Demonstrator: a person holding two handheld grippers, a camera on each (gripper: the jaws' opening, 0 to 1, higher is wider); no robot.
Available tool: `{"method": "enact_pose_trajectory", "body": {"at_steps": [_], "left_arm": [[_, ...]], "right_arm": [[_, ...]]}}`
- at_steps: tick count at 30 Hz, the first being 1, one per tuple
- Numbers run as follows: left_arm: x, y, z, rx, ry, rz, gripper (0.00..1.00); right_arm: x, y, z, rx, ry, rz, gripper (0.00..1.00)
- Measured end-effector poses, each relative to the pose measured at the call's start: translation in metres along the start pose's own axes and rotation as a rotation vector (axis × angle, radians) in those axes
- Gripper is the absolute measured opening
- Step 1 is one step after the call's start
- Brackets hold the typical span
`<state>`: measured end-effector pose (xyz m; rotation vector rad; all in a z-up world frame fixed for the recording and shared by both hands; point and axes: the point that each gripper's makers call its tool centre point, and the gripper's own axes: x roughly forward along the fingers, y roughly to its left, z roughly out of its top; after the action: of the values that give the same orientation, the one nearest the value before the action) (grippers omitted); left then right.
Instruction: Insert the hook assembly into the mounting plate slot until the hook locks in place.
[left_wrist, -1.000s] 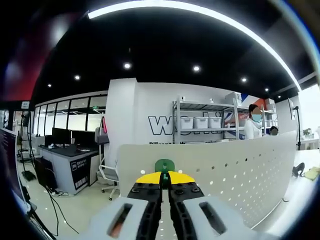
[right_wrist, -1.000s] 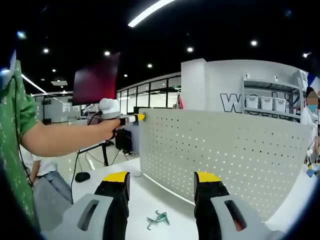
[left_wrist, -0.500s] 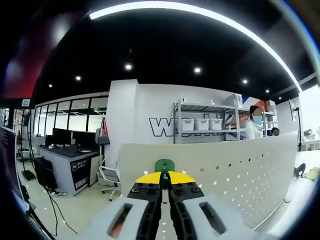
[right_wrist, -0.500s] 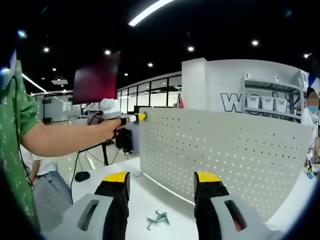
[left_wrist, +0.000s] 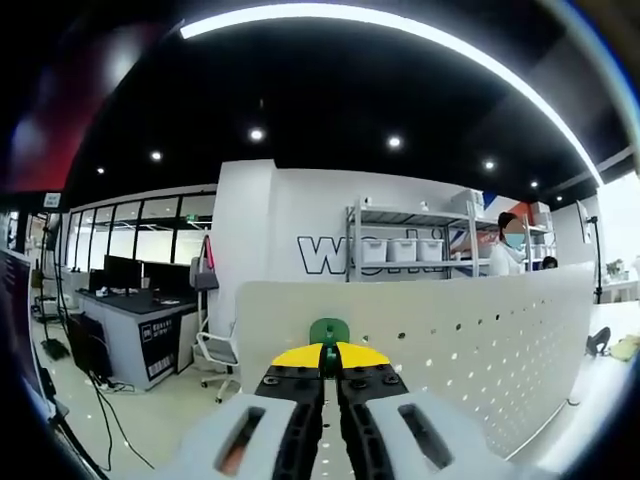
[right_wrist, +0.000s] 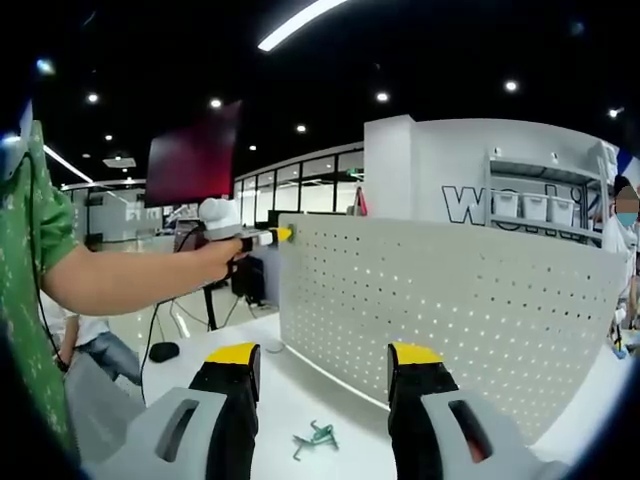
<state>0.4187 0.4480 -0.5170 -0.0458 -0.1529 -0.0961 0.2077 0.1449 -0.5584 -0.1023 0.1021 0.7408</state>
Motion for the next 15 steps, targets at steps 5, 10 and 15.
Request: {"method": "enact_pose_trajectory", "body": {"at_steps": [5,10,15], "left_arm": [[-0.0007,0.0007,-0.0042,-0.007,0.003,0.004,0.03],[-0.0002,0.0007,-0.0028,-0.005,-0.005,0.004,0.03],[0.0003,0.0011,-0.002,-0.006,-0.01,0.005,0.03]], "right_arm": [[-0.0009,-0.0003,0.0008,0.004,-0.002,-0.001,0.52],[-0.0008,-0.0012,0.0002,0.005,0.0,-0.003,0.52],[0.0,-0.0001,0.0009,0.001,0.002,-0.001,0.52]]}}
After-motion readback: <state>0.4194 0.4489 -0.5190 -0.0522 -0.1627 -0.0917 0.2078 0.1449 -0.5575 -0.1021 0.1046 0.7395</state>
